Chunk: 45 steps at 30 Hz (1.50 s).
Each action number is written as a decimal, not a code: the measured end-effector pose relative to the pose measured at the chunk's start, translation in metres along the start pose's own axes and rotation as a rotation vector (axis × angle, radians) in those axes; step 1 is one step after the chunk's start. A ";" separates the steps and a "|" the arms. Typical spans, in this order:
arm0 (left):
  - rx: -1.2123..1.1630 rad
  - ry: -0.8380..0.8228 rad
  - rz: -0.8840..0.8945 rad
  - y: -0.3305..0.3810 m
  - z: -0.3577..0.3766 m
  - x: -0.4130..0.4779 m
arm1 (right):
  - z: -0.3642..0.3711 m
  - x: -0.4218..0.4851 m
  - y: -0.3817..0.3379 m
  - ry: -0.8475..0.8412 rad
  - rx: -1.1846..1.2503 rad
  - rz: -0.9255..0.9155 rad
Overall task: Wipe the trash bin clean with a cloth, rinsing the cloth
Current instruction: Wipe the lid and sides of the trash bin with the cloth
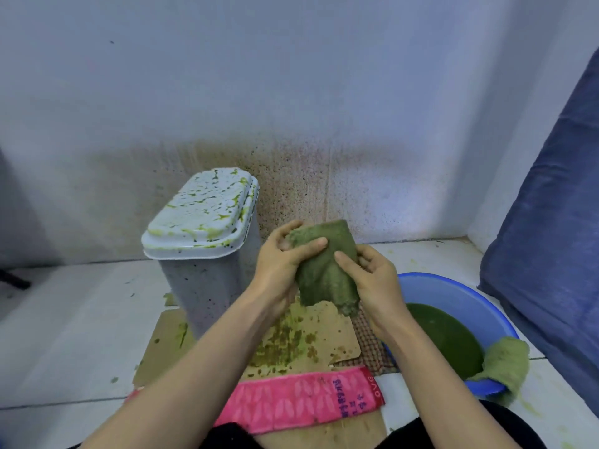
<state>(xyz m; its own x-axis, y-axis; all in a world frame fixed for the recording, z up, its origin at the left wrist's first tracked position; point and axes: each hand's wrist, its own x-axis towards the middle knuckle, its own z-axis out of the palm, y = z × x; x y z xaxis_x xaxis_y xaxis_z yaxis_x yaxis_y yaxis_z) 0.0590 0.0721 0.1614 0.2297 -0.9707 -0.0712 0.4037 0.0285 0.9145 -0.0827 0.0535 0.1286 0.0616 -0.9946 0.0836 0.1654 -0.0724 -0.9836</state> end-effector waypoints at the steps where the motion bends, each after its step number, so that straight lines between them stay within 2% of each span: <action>1: -0.114 0.053 0.017 0.004 -0.004 -0.012 | 0.014 -0.003 -0.008 0.012 0.018 -0.013; 2: -0.183 0.096 0.031 0.006 -0.009 -0.023 | 0.028 -0.005 -0.014 0.018 0.038 -0.024; 4: -0.174 0.167 0.081 0.012 -0.019 -0.041 | 0.058 -0.013 -0.025 0.016 0.076 -0.038; 9: 0.120 0.321 0.284 0.062 -0.049 -0.040 | 0.119 -0.020 -0.041 -0.046 0.104 -0.036; 15: 0.480 0.349 0.407 0.130 -0.081 0.011 | 0.171 0.017 -0.074 -0.119 -0.090 -0.171; 17: 0.663 0.362 0.383 0.149 -0.089 0.040 | 0.185 0.047 -0.078 -0.113 -0.237 -0.179; 20: 1.203 0.471 0.373 0.160 -0.108 0.078 | 0.199 0.093 -0.066 -0.101 -0.431 -0.097; 21: 1.310 0.450 0.398 0.156 -0.111 0.085 | 0.201 0.106 -0.056 -0.092 -0.448 -0.074; 23: 1.395 0.276 0.385 0.140 -0.115 0.099 | 0.204 0.123 -0.027 -0.066 -0.460 -0.030; 25: 1.502 0.118 0.249 0.118 -0.117 0.108 | 0.209 0.124 0.003 -0.087 -0.411 0.022; 28: 1.657 0.015 0.115 0.105 -0.123 0.117 | 0.221 0.114 0.026 -0.109 -0.232 0.111; 33: 1.708 -0.028 0.028 0.123 -0.144 0.148 | 0.221 0.110 0.023 -0.173 -0.197 0.108; 40: 1.737 0.143 -0.018 0.137 -0.150 0.240 | 0.215 0.108 0.036 -0.179 -0.215 0.042; 45: 1.836 -0.020 0.087 0.133 -0.138 0.247 | 0.215 0.106 0.033 -0.167 -0.145 0.056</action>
<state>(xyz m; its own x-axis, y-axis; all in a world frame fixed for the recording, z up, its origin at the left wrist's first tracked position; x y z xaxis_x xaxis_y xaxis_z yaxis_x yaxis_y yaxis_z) 0.2920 -0.1305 0.2105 0.1792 -0.9837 -0.0137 -0.9729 -0.1792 0.1461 0.1411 -0.0381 0.1393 0.2305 -0.9722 0.0414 0.0148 -0.0390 -0.9991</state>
